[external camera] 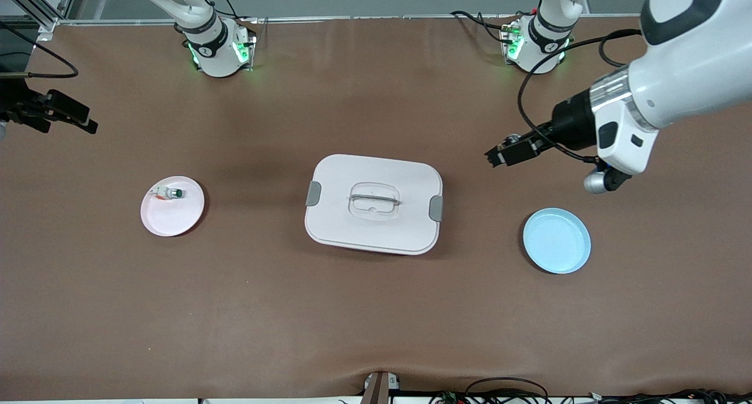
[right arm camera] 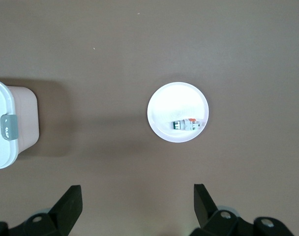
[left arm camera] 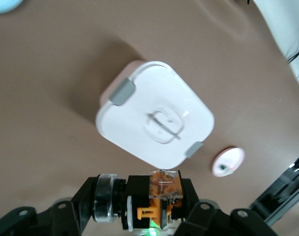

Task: Transfer orange switch to right arm and place
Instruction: 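Lift the switch with the left gripper and carry it over the box, then hold the switch with the left gripper while the right gripper reaches it, then close the right gripper on the switch and open the left gripper, then carry the switch to the white plate while the left gripper withdraws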

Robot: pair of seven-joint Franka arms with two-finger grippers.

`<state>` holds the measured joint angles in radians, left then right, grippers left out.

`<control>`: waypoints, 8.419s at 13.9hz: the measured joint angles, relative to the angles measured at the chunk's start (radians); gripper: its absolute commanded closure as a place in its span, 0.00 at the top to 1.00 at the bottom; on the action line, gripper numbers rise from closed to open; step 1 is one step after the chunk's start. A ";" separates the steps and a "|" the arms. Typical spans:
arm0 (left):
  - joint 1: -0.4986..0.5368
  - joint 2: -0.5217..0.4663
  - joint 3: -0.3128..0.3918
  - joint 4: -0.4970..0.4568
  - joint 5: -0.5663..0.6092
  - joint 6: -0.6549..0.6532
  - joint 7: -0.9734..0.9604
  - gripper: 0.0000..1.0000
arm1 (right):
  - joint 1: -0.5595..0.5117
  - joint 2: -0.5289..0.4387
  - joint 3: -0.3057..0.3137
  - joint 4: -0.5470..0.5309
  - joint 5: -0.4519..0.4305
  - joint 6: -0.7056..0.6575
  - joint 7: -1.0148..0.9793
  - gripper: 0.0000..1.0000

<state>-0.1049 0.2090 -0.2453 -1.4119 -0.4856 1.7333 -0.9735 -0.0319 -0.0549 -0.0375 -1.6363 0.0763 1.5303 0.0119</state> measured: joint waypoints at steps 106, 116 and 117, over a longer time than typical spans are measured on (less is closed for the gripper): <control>-0.333 0.229 -0.058 0.000 0.145 0.599 -0.961 1.00 | 0.523 0.379 0.020 -0.007 1.137 0.703 -0.256 0.00; -0.295 0.229 -0.049 -0.001 0.191 0.598 -0.961 1.00 | 0.488 0.412 0.005 -0.011 0.972 0.677 -0.620 0.00; -0.282 0.229 -0.049 -0.003 0.192 0.596 -0.957 1.00 | 0.478 0.413 0.004 -0.011 0.914 0.651 -0.623 0.00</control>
<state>-0.3870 0.4380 -0.2941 -1.4147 -0.2936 2.3292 -1.9310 0.4461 0.3582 -0.0331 -1.6470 0.9902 2.1809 -0.6109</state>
